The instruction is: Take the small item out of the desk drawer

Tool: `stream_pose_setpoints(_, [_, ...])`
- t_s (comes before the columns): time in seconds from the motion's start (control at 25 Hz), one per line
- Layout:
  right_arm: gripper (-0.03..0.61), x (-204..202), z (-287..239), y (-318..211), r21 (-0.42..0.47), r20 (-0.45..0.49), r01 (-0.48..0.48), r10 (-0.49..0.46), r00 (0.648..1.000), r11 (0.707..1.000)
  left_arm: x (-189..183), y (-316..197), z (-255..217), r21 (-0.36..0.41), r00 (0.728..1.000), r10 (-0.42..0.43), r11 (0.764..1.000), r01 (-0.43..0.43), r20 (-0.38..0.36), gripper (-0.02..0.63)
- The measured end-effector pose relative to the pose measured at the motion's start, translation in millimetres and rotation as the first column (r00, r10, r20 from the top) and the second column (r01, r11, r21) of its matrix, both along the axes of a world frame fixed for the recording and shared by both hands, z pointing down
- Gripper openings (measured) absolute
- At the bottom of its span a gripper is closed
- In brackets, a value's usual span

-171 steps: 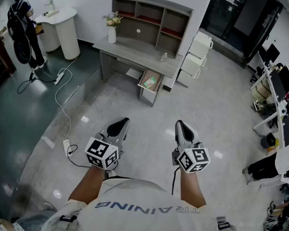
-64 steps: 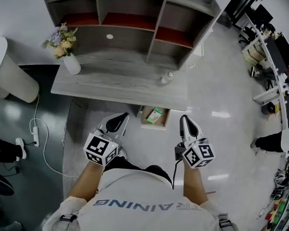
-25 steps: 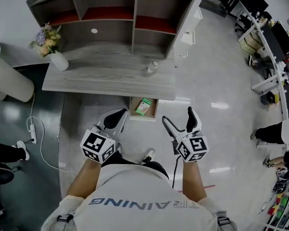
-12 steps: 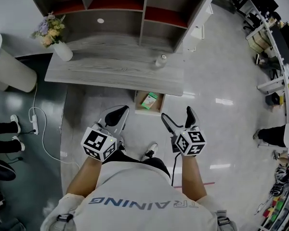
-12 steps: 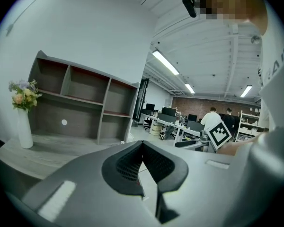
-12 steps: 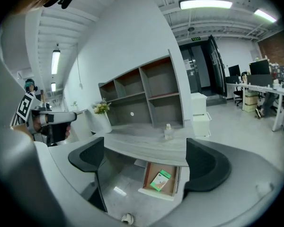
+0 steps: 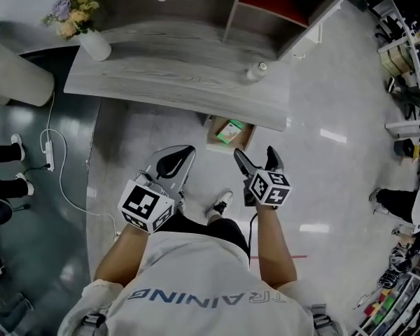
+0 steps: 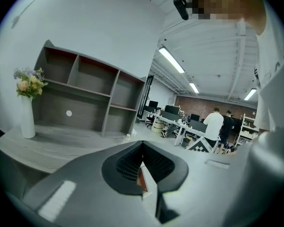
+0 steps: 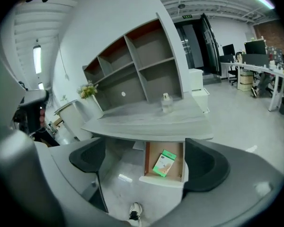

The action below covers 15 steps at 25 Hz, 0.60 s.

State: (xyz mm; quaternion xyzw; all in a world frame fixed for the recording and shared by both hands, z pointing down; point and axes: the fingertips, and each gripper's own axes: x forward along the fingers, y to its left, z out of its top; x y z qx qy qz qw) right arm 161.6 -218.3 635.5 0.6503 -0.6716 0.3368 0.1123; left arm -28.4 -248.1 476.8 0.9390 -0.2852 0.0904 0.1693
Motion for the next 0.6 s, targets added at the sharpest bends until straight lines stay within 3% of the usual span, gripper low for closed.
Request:
stream_pose_setpoints(0.32, [0.531, -6, 103, -21, -0.186, 0.041, -0.015, 0.023, 0.999, 0.982, -12, -21, 24, -0.051, 1.0, -0.02, 0.998, 0.021, 0.024, 0.002])
stream_pose_setpoints(0.6, [0.528, -12, 172, -39, -0.264, 0.057, -0.028, 0.045, 0.997, 0.964, -28, -25, 51, -0.119, 0.998, -0.036, 0.992, 0.042, 0.048, 0.002])
